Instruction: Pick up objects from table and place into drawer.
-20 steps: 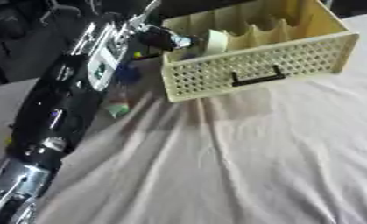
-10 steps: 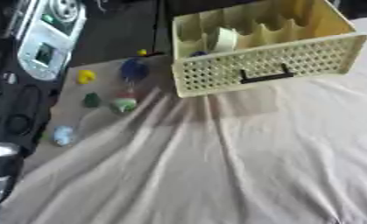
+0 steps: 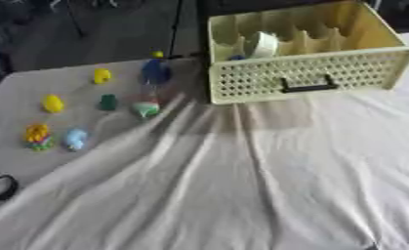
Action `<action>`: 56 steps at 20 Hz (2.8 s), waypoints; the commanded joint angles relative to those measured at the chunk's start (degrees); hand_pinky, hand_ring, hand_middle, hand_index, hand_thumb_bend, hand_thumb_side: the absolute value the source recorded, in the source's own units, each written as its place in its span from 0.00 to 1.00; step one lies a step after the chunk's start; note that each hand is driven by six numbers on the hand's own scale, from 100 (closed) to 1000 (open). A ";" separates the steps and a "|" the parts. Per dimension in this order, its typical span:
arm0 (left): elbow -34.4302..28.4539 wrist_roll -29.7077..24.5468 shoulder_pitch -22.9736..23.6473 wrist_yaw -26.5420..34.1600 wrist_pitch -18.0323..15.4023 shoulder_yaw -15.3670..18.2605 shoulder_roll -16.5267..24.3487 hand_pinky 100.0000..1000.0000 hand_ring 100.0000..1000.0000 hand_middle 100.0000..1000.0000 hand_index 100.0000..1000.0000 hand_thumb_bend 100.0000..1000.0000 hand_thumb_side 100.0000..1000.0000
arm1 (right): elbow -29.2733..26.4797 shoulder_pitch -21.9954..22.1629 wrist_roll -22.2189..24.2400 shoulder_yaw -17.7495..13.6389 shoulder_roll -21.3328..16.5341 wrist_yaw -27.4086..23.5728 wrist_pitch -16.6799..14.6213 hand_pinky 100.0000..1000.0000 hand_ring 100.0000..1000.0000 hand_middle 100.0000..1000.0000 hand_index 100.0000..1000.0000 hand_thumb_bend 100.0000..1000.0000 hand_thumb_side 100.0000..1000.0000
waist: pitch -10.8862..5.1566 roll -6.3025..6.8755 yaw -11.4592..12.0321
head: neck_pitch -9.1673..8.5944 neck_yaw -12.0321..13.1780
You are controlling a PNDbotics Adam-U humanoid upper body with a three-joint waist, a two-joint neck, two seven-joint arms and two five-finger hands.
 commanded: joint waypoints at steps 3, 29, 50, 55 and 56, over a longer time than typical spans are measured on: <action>-2.57 1.90 5.17 2.14 -4.12 0.79 -0.32 0.63 0.73 0.73 0.89 0.27 0.86 | -1.20 -2.69 14.31 1.72 -8.12 5.31 6.34 0.11 0.22 0.15 0.72 0.00 0.78 | -1.44 -1.51 1.34 | -0.20 -1.33; -2.60 -3.95 23.49 10.11 -5.89 -1.46 -17.05 0.52 0.67 0.69 0.87 0.11 1.00 | -1.20 -8.87 63.82 14.55 -23.03 6.69 8.47 0.00 0.06 0.44 0.75 0.00 0.52 | 0.30 -5.07 4.24 | -4.25 -3.55; -2.60 -4.73 26.94 11.33 -4.13 -2.64 -22.13 0.51 0.66 0.68 0.86 0.07 1.00 | 5.80 -13.28 70.70 17.60 -17.25 9.15 19.23 0.00 0.09 0.60 0.81 0.00 0.50 | 1.87 -5.10 5.58 | -4.84 -5.22; -2.60 -5.11 27.14 11.16 -3.98 -2.74 -22.25 0.50 0.66 0.68 0.86 0.07 1.00 | 8.56 -14.49 70.53 15.85 -16.72 9.21 19.13 0.00 0.09 0.59 0.81 0.00 0.51 | 2.07 -5.08 5.73 | -4.54 -5.50; -2.60 -5.16 27.19 11.14 -3.93 -2.74 -22.27 0.50 0.66 0.68 0.86 0.07 1.00 | 8.68 -14.66 70.44 15.64 -16.72 9.42 19.03 0.00 0.09 0.59 0.81 0.00 0.51 | 2.14 -5.05 5.72 | -4.48 -5.56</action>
